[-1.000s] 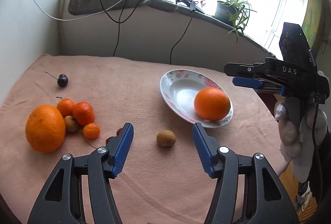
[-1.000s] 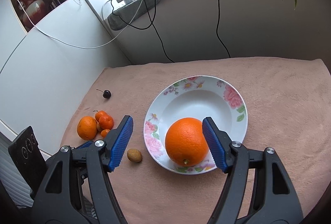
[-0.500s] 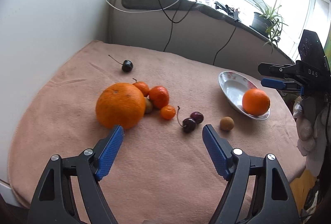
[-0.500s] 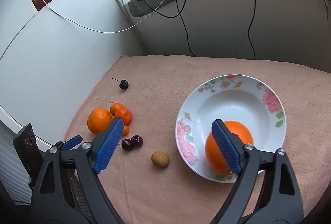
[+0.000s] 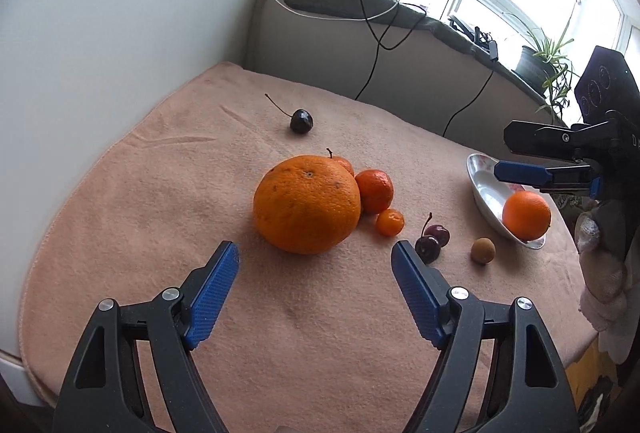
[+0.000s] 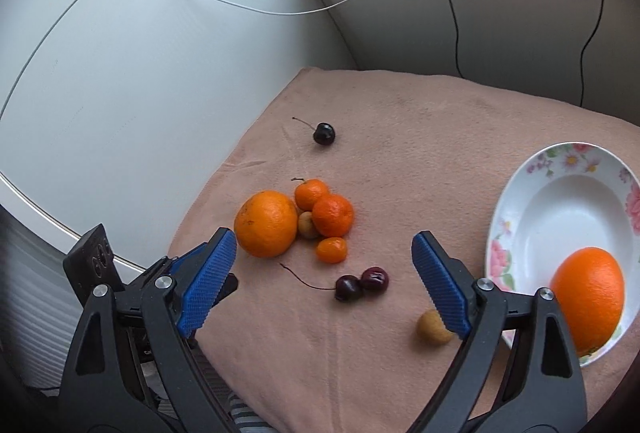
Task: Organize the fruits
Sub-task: 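Move the right tool to the large dimpled orange and grasp it, then lift the dimpled orange and lower it onto the plate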
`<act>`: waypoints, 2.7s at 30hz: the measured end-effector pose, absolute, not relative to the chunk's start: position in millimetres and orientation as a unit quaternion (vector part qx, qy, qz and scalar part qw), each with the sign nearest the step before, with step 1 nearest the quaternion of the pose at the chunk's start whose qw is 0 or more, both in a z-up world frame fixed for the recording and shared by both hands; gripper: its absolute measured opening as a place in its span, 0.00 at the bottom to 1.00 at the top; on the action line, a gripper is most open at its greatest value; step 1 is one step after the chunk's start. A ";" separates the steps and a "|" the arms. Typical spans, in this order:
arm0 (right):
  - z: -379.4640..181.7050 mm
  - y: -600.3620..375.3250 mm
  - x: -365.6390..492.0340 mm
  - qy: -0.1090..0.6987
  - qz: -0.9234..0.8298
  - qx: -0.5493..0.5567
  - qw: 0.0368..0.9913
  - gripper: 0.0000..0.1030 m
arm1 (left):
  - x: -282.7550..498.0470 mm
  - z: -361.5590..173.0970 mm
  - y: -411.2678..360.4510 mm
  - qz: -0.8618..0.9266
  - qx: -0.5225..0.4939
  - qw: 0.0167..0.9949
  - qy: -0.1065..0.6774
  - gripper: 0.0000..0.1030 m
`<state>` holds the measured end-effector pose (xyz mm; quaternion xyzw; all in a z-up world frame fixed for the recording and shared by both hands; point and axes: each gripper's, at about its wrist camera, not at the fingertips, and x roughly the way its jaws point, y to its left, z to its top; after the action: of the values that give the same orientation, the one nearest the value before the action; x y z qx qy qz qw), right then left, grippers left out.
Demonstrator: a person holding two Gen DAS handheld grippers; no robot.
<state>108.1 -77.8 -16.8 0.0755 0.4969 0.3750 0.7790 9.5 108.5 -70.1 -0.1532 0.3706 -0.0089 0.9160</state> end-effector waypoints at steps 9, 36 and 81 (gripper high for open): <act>-35.3 -34.1 117.8 0.530 0.395 0.095 0.744 0.89 | 20.5 -80.3 124.7 -0.023 -0.187 0.909 0.372 0.77; -82.7 34.6 123.0 0.589 0.402 0.096 0.694 0.76 | 51.0 -92.2 136.2 -0.057 -0.230 0.889 0.391 0.77; -87.9 40.7 114.1 0.575 0.403 0.065 0.709 0.69 | 59.4 -73.7 120.0 -0.051 -0.182 0.909 0.370 0.74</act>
<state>114.1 40.7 -87.9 0.0652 0.5748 0.4031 0.7091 59.4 120.0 -73.7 -0.1822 0.3705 -0.0511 0.9094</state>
